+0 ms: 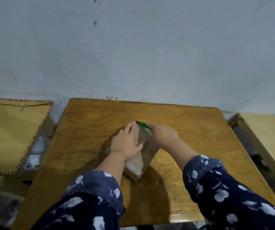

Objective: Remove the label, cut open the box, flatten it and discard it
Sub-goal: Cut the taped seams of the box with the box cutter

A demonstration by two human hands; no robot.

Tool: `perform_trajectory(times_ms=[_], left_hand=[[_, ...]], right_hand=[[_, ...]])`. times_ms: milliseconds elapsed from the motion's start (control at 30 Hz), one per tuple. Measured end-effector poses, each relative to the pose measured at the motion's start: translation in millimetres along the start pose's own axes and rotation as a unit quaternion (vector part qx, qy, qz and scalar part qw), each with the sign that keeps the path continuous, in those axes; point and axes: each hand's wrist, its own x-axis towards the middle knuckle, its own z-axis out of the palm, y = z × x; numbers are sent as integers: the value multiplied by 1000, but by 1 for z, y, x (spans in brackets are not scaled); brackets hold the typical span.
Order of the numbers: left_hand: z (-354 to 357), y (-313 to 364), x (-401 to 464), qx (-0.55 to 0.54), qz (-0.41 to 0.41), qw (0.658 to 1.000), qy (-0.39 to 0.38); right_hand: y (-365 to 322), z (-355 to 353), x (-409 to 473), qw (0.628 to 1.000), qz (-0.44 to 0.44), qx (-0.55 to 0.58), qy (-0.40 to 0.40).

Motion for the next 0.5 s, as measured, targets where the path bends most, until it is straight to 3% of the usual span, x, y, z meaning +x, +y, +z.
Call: perform_trajectory(times_ms=[200,500], left_hand=[[-1,2,-3,-7,-9,1000,-3],[0,1,-4,-34,-22,999,13]], right_hand=[[-16,-24,3,995,-13,-96,-5],[-16,-40,2,987,-20,-151,-52]])
